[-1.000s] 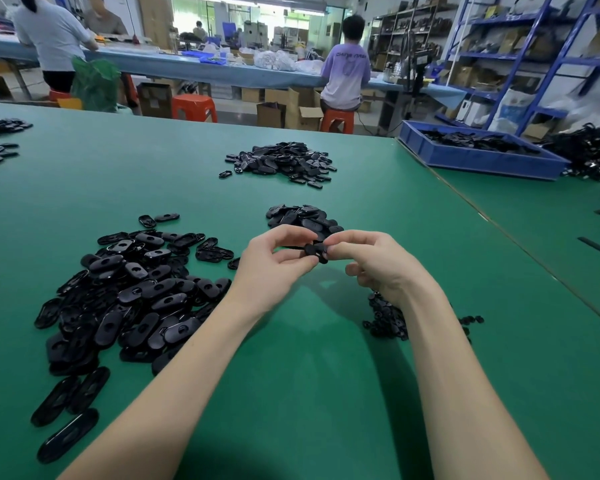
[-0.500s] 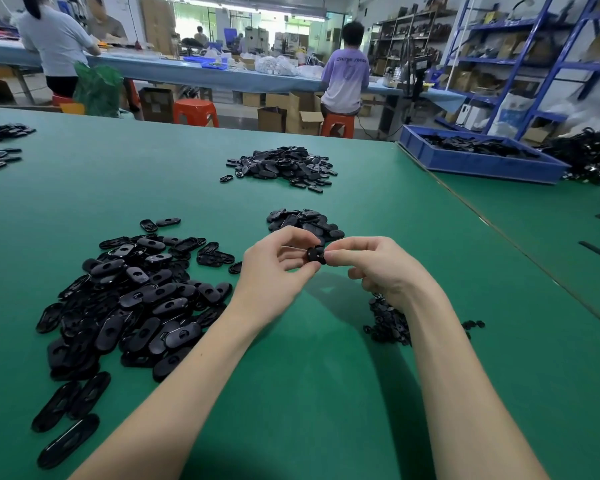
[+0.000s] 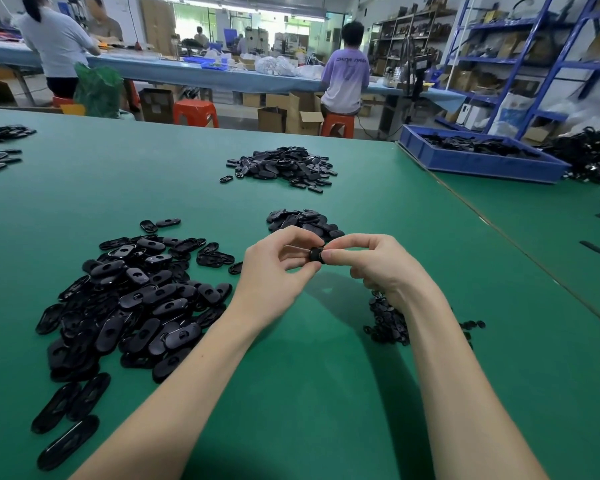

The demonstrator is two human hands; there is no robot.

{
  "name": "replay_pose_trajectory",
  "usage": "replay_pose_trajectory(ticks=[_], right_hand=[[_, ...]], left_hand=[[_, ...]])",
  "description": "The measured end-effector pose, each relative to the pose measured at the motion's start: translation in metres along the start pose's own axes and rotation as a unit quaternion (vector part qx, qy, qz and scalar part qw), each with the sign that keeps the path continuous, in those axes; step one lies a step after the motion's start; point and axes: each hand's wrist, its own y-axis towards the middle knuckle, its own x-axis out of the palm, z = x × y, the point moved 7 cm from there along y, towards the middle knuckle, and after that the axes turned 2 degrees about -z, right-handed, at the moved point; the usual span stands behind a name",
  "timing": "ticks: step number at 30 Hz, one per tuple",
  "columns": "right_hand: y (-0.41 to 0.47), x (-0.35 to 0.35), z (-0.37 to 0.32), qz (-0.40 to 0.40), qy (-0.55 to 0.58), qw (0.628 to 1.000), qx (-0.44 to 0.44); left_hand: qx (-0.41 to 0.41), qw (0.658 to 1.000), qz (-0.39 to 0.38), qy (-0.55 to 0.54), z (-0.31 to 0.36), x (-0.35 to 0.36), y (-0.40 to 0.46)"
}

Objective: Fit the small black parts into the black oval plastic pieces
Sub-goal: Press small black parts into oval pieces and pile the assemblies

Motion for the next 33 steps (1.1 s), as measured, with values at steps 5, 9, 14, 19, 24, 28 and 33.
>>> replay_pose_trajectory(ticks=[5,9,14,19,24,28,33], right_hand=[[-0.001,0.0,0.006,-0.016,0.009,0.999,0.034],[-0.005,0.007,0.012,-0.069,0.085,0.992,0.055],[-0.004,0.008,0.01,-0.066,0.083,0.994,0.038],[-0.006,0.009,0.006,-0.069,0.066,0.995,0.017],[-0.003,0.003,-0.003,-0.019,-0.014,0.999,-0.025],[-0.002,0.005,-0.011,-0.002,-0.033,0.997,-0.069],[0.0,0.007,-0.01,0.001,-0.049,0.996,-0.077]], left_hand=[[-0.048,0.997,-0.006,-0.054,-0.007,0.0,0.0],[-0.086,0.991,-0.015,-0.106,-0.012,0.003,-0.001],[-0.17,0.972,-0.009,-0.161,-0.024,0.007,-0.002],[-0.212,0.957,0.0,-0.196,-0.031,0.004,-0.003],[-0.209,0.967,0.013,-0.148,-0.032,0.001,-0.002],[-0.203,0.97,0.018,-0.132,-0.032,-0.001,-0.002],[-0.206,0.971,0.026,-0.116,-0.035,-0.003,-0.002]])
